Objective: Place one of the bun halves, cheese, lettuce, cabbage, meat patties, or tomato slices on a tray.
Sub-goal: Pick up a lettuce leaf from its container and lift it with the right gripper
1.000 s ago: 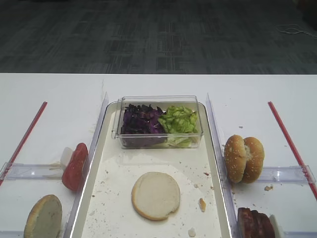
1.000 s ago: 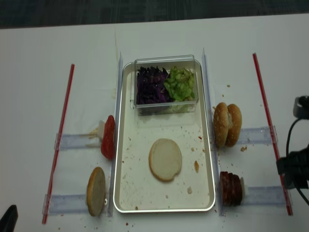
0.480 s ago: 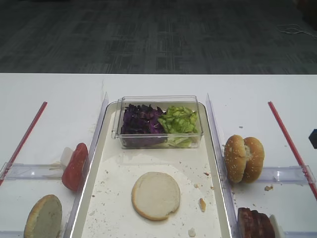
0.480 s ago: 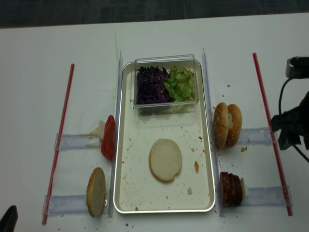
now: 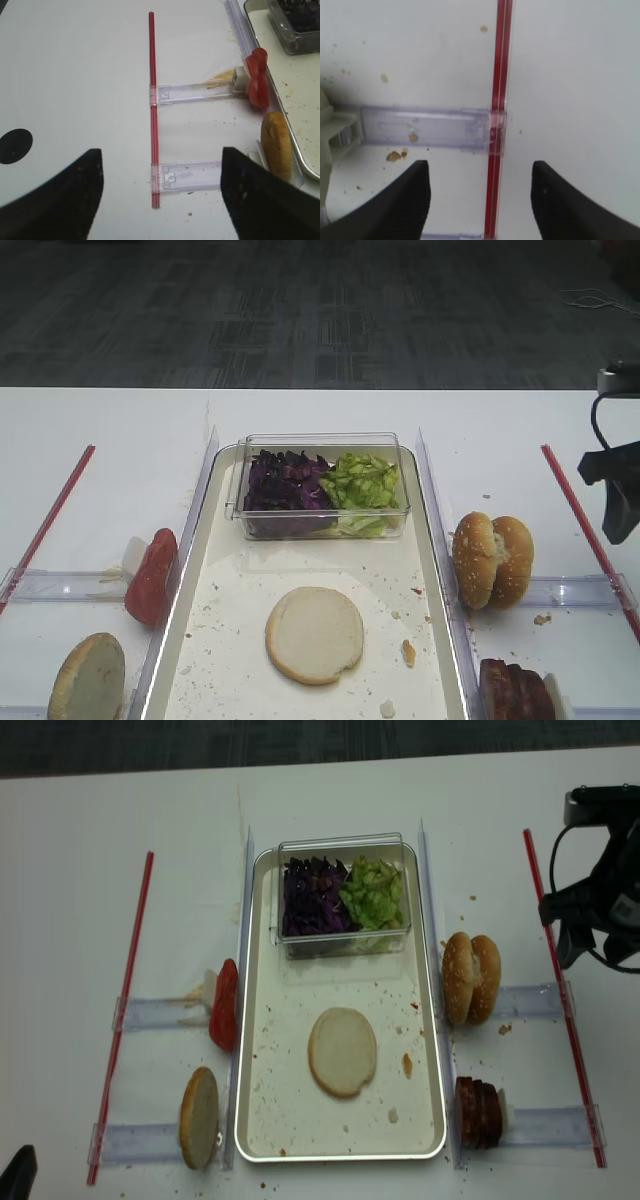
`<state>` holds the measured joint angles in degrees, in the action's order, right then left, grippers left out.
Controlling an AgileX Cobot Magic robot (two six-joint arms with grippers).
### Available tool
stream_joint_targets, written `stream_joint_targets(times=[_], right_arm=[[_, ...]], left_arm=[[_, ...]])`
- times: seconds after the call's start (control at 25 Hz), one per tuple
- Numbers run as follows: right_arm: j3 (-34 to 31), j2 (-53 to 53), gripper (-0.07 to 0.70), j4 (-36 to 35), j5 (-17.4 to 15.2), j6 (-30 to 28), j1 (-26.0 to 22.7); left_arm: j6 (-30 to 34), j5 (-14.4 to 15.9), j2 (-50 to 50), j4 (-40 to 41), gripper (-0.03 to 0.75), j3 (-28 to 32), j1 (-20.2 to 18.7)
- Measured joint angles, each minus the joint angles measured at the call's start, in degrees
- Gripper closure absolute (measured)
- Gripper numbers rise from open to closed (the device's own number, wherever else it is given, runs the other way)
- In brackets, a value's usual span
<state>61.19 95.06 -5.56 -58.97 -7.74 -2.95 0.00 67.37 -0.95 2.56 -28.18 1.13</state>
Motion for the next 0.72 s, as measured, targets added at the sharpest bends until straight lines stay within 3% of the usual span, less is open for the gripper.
stream_joint_targets(times=[0.28,0.72], right_arm=[[11.18,9.35,0.15,0.0,-0.65,-0.13,0.0],[30.49,22.64,0.15,0.22,-4.91,-0.17,0.0]], left_arm=[[0.0,0.0,0.0,0.0,0.225,0.0,0.0],[0.0,0.0,0.0,0.0,0.225,0.0,0.0]])
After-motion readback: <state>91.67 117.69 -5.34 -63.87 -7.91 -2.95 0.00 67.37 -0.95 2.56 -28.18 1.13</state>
